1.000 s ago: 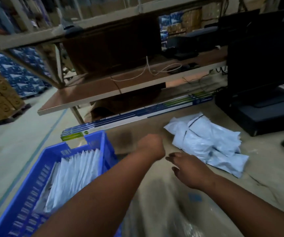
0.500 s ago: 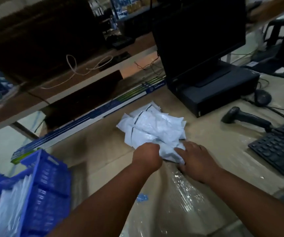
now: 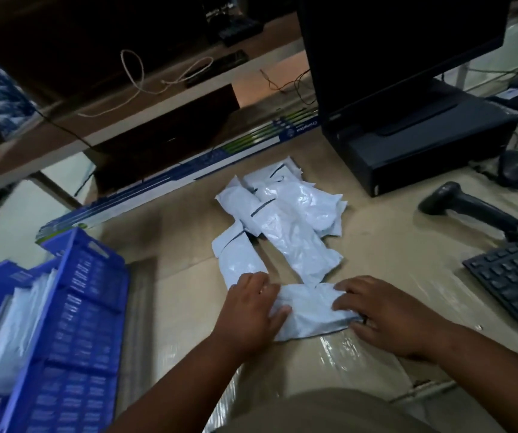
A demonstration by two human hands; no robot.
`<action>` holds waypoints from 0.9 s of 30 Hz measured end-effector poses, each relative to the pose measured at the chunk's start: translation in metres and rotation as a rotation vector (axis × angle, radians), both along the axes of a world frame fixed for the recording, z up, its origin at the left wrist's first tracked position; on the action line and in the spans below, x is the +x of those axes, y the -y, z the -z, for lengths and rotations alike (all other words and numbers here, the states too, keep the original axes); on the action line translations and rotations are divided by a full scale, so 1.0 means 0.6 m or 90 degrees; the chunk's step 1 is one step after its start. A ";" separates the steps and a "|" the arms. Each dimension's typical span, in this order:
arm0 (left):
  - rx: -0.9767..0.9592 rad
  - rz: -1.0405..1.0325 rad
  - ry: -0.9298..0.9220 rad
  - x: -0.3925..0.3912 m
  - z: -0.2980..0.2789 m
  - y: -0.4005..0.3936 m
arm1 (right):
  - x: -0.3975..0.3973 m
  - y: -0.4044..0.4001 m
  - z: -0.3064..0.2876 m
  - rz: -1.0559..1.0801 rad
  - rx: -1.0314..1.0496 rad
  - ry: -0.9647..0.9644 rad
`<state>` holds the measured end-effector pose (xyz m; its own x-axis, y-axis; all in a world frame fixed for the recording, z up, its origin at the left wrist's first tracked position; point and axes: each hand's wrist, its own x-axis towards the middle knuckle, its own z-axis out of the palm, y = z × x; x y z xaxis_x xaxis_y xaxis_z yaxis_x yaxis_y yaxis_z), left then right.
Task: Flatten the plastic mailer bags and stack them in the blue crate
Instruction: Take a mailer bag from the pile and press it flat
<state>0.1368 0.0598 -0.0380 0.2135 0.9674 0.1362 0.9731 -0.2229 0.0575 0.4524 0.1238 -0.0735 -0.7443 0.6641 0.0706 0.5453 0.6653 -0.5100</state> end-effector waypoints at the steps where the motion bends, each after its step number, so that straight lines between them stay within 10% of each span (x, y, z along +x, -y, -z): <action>1: 0.001 -0.011 0.012 -0.008 0.000 0.019 | -0.006 0.006 0.001 -0.018 -0.007 0.000; 17: 0.038 -0.205 0.055 -0.108 0.040 0.237 | -0.213 0.111 -0.012 -0.055 0.081 -0.006; 27: -0.001 -0.176 0.033 -0.003 0.083 0.199 | -0.262 0.120 0.022 -0.079 0.153 0.215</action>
<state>0.1350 -0.0597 -0.0880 -0.0650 0.9883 0.1381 0.9928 0.0501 0.1083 0.2950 0.0518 -0.0867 -0.8253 0.5626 -0.0479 0.5633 0.8145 -0.1390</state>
